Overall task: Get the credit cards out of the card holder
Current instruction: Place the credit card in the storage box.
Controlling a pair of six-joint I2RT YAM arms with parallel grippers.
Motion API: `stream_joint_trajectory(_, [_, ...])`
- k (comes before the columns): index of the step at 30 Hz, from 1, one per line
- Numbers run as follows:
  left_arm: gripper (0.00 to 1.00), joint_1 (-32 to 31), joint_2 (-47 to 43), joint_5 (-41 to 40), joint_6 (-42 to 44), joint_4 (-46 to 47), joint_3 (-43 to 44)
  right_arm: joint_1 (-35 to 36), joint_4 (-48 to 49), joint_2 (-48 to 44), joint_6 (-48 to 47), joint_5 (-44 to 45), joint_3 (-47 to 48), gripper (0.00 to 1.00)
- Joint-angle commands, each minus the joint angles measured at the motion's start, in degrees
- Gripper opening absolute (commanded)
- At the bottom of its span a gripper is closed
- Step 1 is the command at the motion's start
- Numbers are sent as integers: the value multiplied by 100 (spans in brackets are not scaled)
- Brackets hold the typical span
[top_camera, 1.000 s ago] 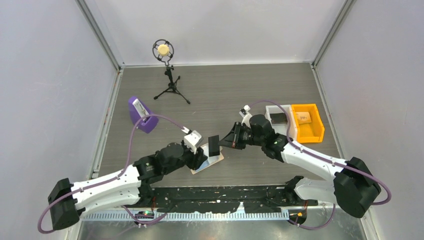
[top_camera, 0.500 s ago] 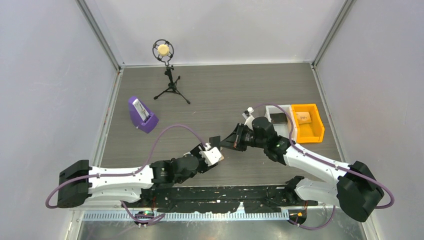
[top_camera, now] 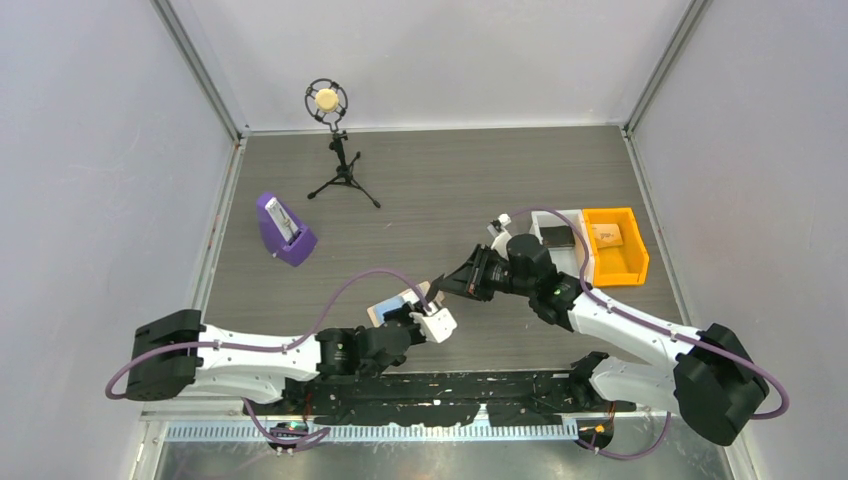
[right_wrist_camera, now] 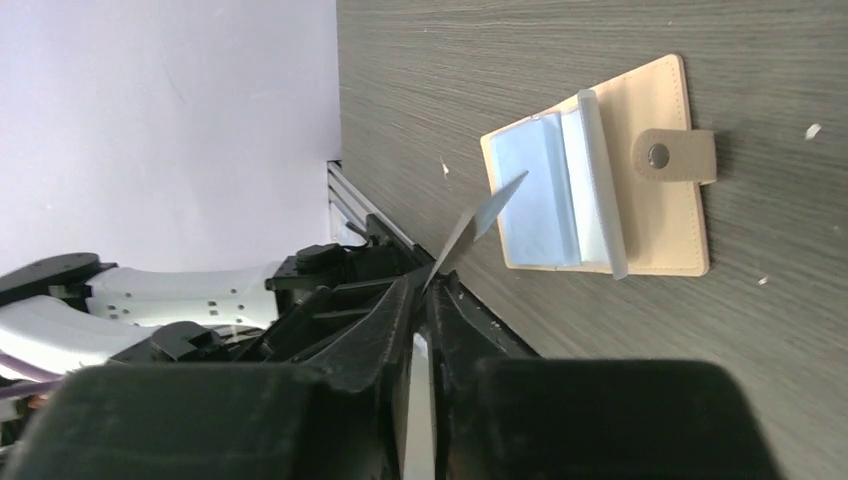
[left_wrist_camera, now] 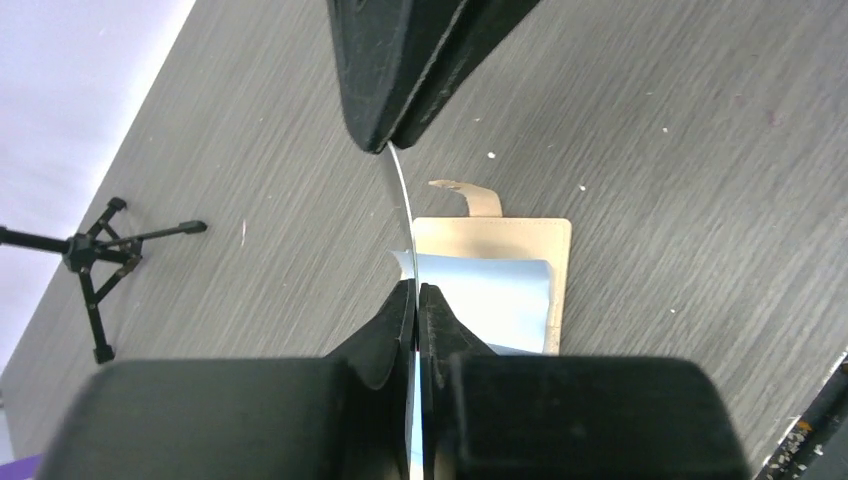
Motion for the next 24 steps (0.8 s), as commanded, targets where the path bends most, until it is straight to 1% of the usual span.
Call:
stream_joint_trajectory(1, [0,-15,-51,-298,-244,231,283,16,102,-133,-317,-66,119,21])
stream_joint_trajectory(2, [0,-11,-87,-281,-380,102,293,2,-1,-158,-607,26,216,26])
stream_joint_trajectory(3, [0,0,-139,-257,-528,7,308,-11,-195,-221,-921,106,254,28])
stream_joint_trajectory(4, [0,26,-211,-192,-728,-145,326,-49,-255,-268,-1058,137,293,32])
stream_joint_trajectory(8, [0,373,-706,670,-1829,-686,333,-168,-380,-807,-1925,192,251,43])
stream_joint_trajectory(10, [0,605,-1069,1183,-2300,-870,282,-213,-463,-1106,-2284,275,199,47])
stream_joint_trajectory(13, [0,935,-1484,1883,-2921,-1053,214,-290,-469,-1467,-2736,282,30,49])
stream_joint_trajectory(16, [0,1279,-1810,2497,-3516,-1128,134,-399,-114,-1813,-2895,42,-187,51])
stream_joint_trajectory(18, [0,1405,-1972,2894,-3800,-1088,90,-481,296,-1946,-2861,-422,-361,52])
stream_joint_trajectory(20, [0,1439,-2098,3175,-3956,-1144,116,-535,511,-1986,-2963,-761,-401,52])
stream_joint_trajectory(21, [0,1443,-2143,3252,-3987,-1249,170,-558,498,-1990,-3050,-855,-325,52])
stream_joint_trajectory(23, [0,1458,-2189,3417,-4014,-1518,280,-579,164,-2010,-3435,-1169,-102,51])
stream_joint_trajectory(24, [0,1473,-2176,3512,-4007,-1714,353,-583,12,-2010,-3761,-1366,-2,50])
